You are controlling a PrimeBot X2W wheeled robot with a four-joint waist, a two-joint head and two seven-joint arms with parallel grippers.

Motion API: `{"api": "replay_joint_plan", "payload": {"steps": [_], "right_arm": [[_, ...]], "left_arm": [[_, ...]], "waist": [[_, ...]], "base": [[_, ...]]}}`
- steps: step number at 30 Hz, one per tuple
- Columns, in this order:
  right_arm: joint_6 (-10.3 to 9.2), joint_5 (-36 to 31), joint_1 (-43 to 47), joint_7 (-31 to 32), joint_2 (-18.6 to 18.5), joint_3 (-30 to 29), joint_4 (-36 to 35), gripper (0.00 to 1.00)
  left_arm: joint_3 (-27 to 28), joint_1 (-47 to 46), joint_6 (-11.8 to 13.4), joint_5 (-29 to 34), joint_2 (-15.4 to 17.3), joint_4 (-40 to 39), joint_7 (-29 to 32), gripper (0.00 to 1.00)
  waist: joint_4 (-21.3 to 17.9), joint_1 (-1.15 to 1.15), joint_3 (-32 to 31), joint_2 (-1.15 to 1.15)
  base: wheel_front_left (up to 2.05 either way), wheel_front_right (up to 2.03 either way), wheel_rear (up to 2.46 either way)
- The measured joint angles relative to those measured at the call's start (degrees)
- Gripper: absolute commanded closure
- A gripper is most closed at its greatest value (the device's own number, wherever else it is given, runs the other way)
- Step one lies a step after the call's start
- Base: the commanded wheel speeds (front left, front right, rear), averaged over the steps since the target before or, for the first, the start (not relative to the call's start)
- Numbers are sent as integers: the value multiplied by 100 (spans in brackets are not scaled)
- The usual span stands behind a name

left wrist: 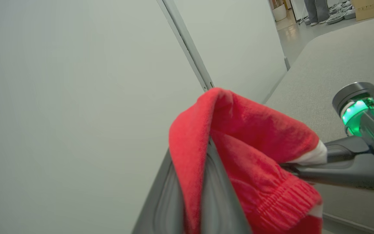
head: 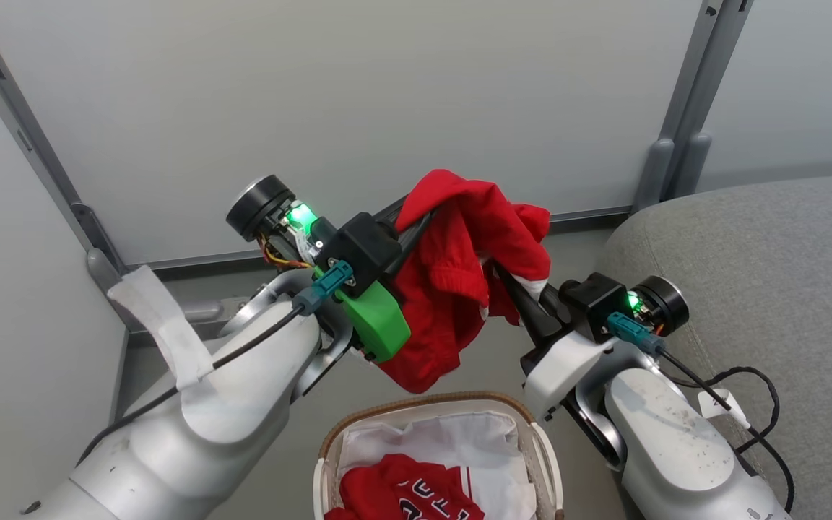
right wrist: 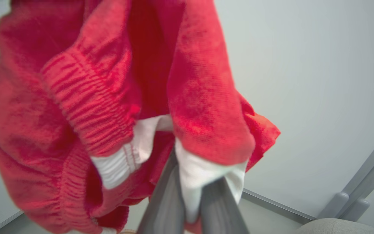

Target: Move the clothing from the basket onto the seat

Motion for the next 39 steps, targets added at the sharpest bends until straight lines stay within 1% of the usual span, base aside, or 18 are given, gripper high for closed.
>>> {"api": "replay_joint_plan", "payload": {"steps": [3, 4, 5, 6, 7, 11, 14, 19, 24, 30, 39], "right_arm": [[0, -1, 0, 0, 0, -46, 5, 100], [0, -1, 0, 0, 0, -59, 5, 100], [0, -3, 0, 0, -1, -74, 5, 100], [0, -4, -1, 0, -1, -94, 3, 100], [0, -7, -4, 0, -1, -103, 1, 100], [0, -48, -25, 0, 0, -196, -32, 100], [0, -96, -29, 0, 0, -292, -43, 100], [0, -261, -26, 0, -1, -482, -45, 100], [0, -391, 22, 0, 0, -647, -46, 100], [0, -494, 176, 0, -1, -849, -31, 100], [0, -656, 305, 0, -2, -1212, -27, 100]], "left_arm": [[62, 166, 57, -129, -11, 3, -45, 100], [85, 213, 75, -172, -19, 2, -57, 94], [111, 266, 108, -207, -25, -3, -80, 69], [155, 323, 137, -231, -31, -5, -111, 31], [181, 375, 159, -267, -34, -2, -120, 1], [345, 709, 250, -425, -80, 40, -170, 0], [501, 1014, 259, -668, -136, 125, -179, 0], [681, 1526, 338, -719, -199, 185, -204, 0], [1045, 2136, 400, -702, -268, 81, -214, 0], [1438, 2804, 319, -549, -339, 80, -214, 0], [1823, 3144, 124, -191, -610, 146, -214, 0]], "waist": [[-34, 0, 11, 0], [-43, 0, 15, 0], [-53, 0, 20, 0], [-64, 0, 25, 0], [-74, 0, 30, 0], [-134, 0, 48, 0], [-189, 0, 59, 0], [-319, 0, 62, 0], [-483, 0, 68, 0], [-703, 0, 82, 0], [-939, 0, 100, 0]], "base": [[0, 0, 0], [0, 0, 0], [0, 0, 0], [0, 0, 0], [0, 0, 0], [0, 0, 0], [0, 0, 0], [0, 0, 0], [0, 0, 0], [0, 0, 0], [0, 0, 0]]}}
